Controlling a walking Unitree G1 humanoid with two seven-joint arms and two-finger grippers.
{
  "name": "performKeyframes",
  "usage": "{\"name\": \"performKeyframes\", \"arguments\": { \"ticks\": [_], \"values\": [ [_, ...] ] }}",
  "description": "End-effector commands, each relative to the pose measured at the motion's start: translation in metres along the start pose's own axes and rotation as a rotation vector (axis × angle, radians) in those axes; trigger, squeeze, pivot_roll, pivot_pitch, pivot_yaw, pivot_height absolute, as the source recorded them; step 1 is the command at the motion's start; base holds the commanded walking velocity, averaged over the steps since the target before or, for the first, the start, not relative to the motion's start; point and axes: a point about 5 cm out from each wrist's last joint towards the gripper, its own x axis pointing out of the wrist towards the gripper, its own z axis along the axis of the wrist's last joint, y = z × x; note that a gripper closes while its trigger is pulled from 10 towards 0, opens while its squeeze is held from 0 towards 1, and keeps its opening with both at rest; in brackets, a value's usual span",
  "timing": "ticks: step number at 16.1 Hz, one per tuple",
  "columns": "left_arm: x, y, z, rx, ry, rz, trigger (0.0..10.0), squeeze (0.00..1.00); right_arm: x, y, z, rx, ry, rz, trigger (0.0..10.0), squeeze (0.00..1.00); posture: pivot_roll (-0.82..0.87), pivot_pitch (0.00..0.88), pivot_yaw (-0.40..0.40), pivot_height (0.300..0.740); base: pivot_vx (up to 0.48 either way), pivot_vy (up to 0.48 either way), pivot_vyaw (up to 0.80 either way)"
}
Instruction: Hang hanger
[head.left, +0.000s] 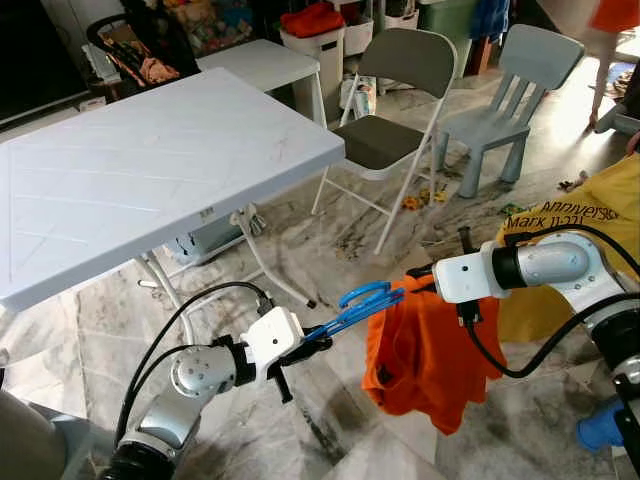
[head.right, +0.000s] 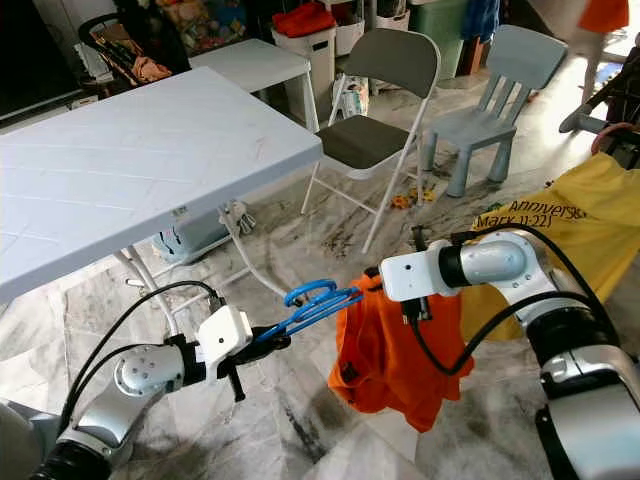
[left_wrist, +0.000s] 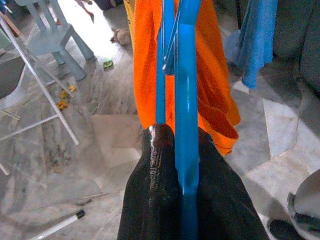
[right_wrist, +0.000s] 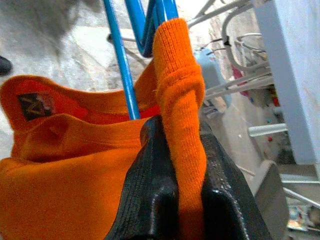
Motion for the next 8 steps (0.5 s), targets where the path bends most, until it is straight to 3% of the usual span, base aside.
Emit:
{"name": "performKeyframes", "arguments": {
  "ticks": [1, 2, 4, 8],
  "values": [
    [0.001, -0.002, 0.002, -0.014, -0.015, -0.006, 0.0, 0.0, 0.001, -0.021, 0.011, -0.044, -0.027, -0.091, 10.0, 0.0, -0.14, 0.0, 0.095, 0.74, 0.0, 0.0, 0.0],
    [0.001, -0.002, 0.001, -0.045, -0.034, 0.023, 0.0, 0.0, 0.002, -0.023, 0.01, -0.02, -0.026, -0.108, 10.0, 0.2, -0.14, 0.0, 0.093, 0.74, 0.0, 0.0, 0.0],
    [0.002, -0.002, 0.0, -0.048, -0.034, 0.039, 0.0, 0.0, 0.005, -0.027, 0.009, -0.001, -0.029, -0.124, 10.0, 1.0, -0.14, 0.0, 0.089, 0.74, 0.0, 0.0, 0.0],
    [0.002, -0.005, -0.002, -0.075, -0.043, 0.07, 0.0, 0.0, 0.012, -0.039, 0.006, -0.09, 0.085, -0.212, 10.0, 1.0, -0.13, 0.0, 0.082, 0.74, 0.0, 0.0, 0.0]
  ]
}}
